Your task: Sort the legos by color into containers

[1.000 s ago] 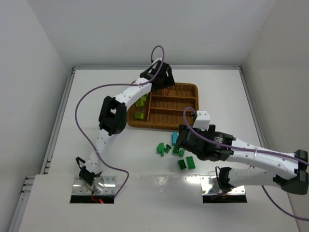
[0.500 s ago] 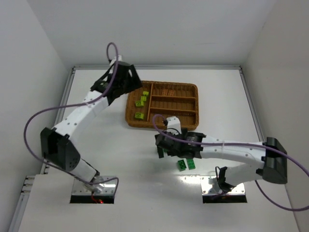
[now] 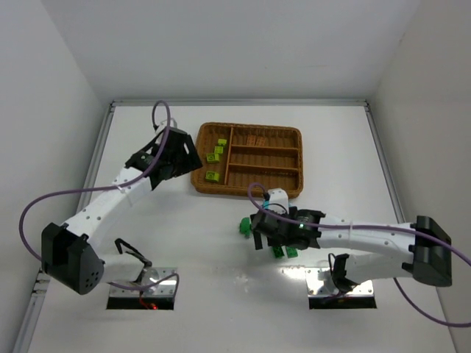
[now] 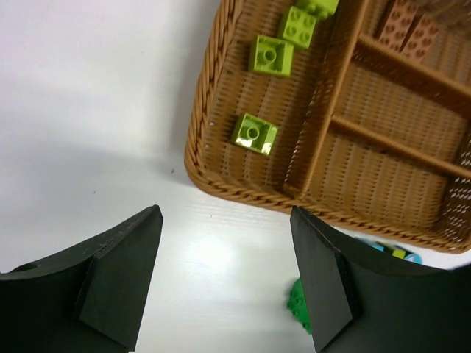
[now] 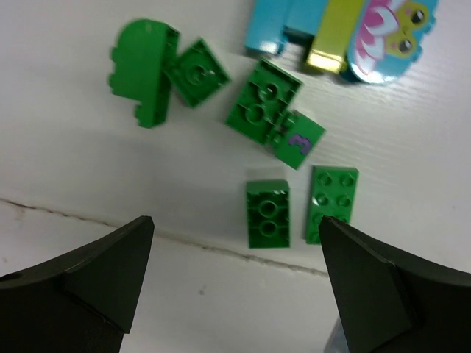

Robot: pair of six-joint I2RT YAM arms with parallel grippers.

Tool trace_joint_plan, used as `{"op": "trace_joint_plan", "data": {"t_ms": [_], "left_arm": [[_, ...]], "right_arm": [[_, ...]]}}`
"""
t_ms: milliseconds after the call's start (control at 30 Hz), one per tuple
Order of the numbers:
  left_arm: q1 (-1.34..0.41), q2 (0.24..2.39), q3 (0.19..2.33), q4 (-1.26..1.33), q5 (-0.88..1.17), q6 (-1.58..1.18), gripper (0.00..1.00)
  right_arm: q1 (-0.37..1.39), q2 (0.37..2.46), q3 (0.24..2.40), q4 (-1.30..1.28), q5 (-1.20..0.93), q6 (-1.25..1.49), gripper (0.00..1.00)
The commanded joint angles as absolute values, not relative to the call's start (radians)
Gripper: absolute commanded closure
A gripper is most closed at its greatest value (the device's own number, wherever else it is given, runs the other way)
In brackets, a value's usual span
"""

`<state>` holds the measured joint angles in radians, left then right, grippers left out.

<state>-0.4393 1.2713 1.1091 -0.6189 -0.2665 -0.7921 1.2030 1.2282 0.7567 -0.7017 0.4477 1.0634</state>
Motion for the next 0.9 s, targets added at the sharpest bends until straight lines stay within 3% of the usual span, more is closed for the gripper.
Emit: {"op": "trace_joint_plan", "data": {"t_ms": [0,200,567,867], "left_arm": [[-0.471,1.244,1.098,-0.626,-0.259,-0.785,0.23],[-0.515,1.255,1.108,-0.626,-0.272,-0.796,0.23],[-0.581,1.304,1.117,-0.626,-0.301,-0.816,0.23],[-0.6,1.322,1.126,-0.626,-0.301,-0.816,0.23]], "right_arm": [[1.197,1.158,0.713,-0.747,0.416,1.108,0.04],[1.197,1.17,0.641,-0.713,0.327,1.083,0.03],[1.197,1.241,0.617,-0.618,0.298,1.029,0.29],[1.187,1.324,0.607,-0.575,0.288,1.009,0.32]]}}
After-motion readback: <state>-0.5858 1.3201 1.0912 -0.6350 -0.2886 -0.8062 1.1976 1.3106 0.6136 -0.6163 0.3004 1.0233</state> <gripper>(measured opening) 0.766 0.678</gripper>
